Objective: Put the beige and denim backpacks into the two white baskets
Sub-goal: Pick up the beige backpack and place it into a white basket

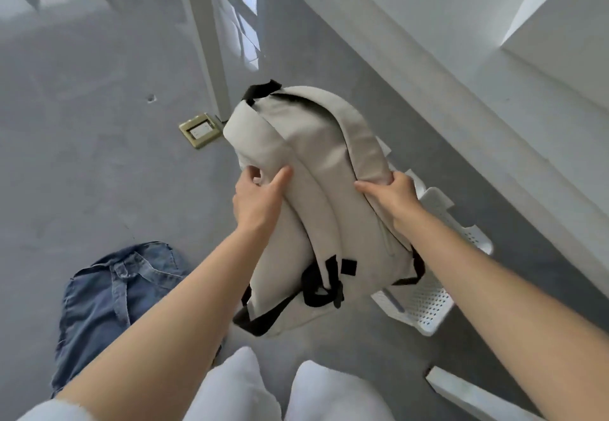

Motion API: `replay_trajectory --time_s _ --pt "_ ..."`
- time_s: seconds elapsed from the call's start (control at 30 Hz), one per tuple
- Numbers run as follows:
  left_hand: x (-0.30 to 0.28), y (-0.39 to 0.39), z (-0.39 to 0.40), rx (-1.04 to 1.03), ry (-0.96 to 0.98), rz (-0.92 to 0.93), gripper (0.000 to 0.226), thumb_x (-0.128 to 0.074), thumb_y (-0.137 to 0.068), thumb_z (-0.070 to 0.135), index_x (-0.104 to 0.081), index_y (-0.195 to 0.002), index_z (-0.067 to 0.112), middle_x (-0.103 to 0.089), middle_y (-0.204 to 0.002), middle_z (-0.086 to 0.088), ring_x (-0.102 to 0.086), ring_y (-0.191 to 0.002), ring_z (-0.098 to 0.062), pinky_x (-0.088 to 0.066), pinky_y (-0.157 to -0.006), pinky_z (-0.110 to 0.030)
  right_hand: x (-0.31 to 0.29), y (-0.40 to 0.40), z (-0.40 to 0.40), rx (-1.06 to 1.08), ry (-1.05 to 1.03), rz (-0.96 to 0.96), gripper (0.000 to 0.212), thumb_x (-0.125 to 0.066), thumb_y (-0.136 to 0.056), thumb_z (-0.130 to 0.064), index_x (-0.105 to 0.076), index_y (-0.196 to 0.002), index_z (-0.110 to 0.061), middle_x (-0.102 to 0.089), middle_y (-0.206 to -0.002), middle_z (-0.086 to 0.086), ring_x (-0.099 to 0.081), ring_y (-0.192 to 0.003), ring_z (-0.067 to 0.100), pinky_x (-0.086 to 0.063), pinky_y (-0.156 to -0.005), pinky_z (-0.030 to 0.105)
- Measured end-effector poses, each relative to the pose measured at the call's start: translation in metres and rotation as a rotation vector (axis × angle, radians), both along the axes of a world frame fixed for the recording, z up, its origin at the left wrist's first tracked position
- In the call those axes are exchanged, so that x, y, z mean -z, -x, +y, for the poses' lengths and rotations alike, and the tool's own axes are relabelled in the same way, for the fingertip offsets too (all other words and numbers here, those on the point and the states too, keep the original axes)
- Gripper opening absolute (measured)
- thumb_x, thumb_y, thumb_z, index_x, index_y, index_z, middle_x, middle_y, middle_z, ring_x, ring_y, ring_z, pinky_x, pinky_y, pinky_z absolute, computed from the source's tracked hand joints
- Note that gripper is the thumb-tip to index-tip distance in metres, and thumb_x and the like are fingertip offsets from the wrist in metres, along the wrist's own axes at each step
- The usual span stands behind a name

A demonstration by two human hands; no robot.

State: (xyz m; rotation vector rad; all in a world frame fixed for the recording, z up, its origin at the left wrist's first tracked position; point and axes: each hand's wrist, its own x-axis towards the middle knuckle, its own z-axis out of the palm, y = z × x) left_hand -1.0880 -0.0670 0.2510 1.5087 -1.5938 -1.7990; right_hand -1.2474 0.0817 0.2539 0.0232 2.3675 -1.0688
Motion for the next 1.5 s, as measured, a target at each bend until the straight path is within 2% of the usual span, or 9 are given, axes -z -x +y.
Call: replay_trajectory --time_s 0.23,0.47,0.73,0.83,1.0,1.13,1.23,1.37,1.5 --pt "0.074 0.076 -0.021 0.032 0.204 0.016 0.063 -0.082 -0.059 0.043 -0.047 -0.108 0.023 -0.066 -0.096 0.006 -0.065 -0.097 -0.023 -0.050 -0.092 -0.044 0.087 0.061 -0.015 0.064 0.144 0.059 0.077 -0.087 -0.057 -0.041 -0.061 -0.121 -0.005 -0.068 -0.114 0.006 -0.066 -0.101 0.024 -0.053 -0.094 0.039" --pt "0.132 0.092 -0.009 -0.038 0.315 0.167 0.047 -0.077 -0.066 0.030 -0.054 -0.106 0.027 -0.061 -0.087 0.016 -0.063 -0.088 -0.014 -0.051 -0.087 -0.036 0.147 0.071 -0.004 -0.015 0.154 0.016 0.066 -0.082 -0.070 -0.036 -0.059 -0.122 -0.003 -0.067 -0.116 0.010 -0.065 -0.101 0.029 -0.052 -0.094 0.046" --pt "0.119 0.100 0.013 -0.013 0.449 0.215 0.046 -0.076 -0.070 0.028 -0.054 -0.111 0.027 -0.064 -0.099 0.010 -0.063 -0.090 -0.016 -0.051 -0.084 -0.035 0.092 0.067 -0.006 -0.181 -0.123 0.274 0.050 -0.065 -0.086 -0.024 -0.052 -0.127 0.001 -0.059 -0.121 0.013 -0.056 -0.117 0.032 -0.044 -0.094 0.035" --pt "0.116 0.106 0.024 0.013 0.521 0.176 0.046 -0.074 -0.072 0.030 -0.055 -0.114 0.027 -0.066 -0.101 0.009 -0.063 -0.095 -0.019 -0.049 -0.082 -0.033 0.060 0.063 -0.030 -0.226 0.075 0.271 0.061 -0.067 -0.080 -0.044 -0.058 -0.124 -0.001 -0.061 -0.129 0.015 -0.058 -0.114 0.026 -0.048 -0.099 0.043" --pt "0.123 0.108 0.050 0.087 0.853 0.178 0.047 -0.073 -0.077 0.028 -0.058 -0.121 0.021 -0.067 -0.114 0.002 -0.058 -0.107 -0.021 -0.046 -0.090 -0.036 0.031 0.037 -0.069 -0.299 0.081 0.014 0.095 -0.064 -0.055 -0.077 -0.050 -0.124 -0.012 -0.061 -0.118 0.011 -0.063 -0.094 0.034 -0.054 -0.075 0.042" --pt "0.131 0.092 0.060 0.182 1.107 0.220 0.048 -0.069 -0.081 0.025 -0.058 -0.127 0.015 -0.065 -0.111 -0.001 -0.055 -0.103 -0.023 -0.042 -0.090 -0.034 0.024 0.030 -0.077 -0.238 0.084 0.015 0.088 -0.072 -0.058 -0.062 -0.051 -0.126 -0.011 -0.060 -0.121 0.011 -0.061 -0.103 0.036 -0.051 -0.086 0.053" --pt "0.132 0.082 0.058 0.278 1.168 0.238 0.045 -0.069 -0.080 0.021 -0.059 -0.123 0.015 -0.063 -0.113 -0.001 -0.054 -0.101 -0.024 -0.046 -0.090 -0.039 0.026 0.025 -0.075 -0.197 0.065 0.214 0.055 -0.073 -0.065 -0.046 -0.056 -0.102 -0.010 -0.063 -0.110 0.008 -0.062 -0.099 0.030 -0.053 -0.087 0.040" --pt "0.117 0.069 0.059 0.460 1.078 0.280 0.058 -0.071 -0.076 0.026 -0.056 -0.131 0.019 -0.061 -0.125 0.001 -0.052 -0.115 -0.023 -0.043 -0.099 -0.041 0.027 0.024 -0.065 -0.134 -0.039 0.431 0.054 -0.068 -0.070 -0.039 -0.058 -0.112 -0.006 -0.065 -0.116 0.014 -0.062 -0.105 0.035 -0.052 -0.082 0.033" --pt "0.109 0.037 0.062 0.650 0.944 0.164 0.101 -0.075 -0.065 0.041 -0.017 -0.148 0.045 -0.023 -0.157 0.017 -0.015 -0.146 -0.010 -0.014 -0.119 -0.043 0.024 0.036 -0.043 0.089 0.158 0.377 0.041 -0.068 -0.074 -0.030 -0.060 -0.104 -0.002 -0.066 -0.111 0.015 -0.064 -0.101 0.033 -0.054 -0.082 0.034"
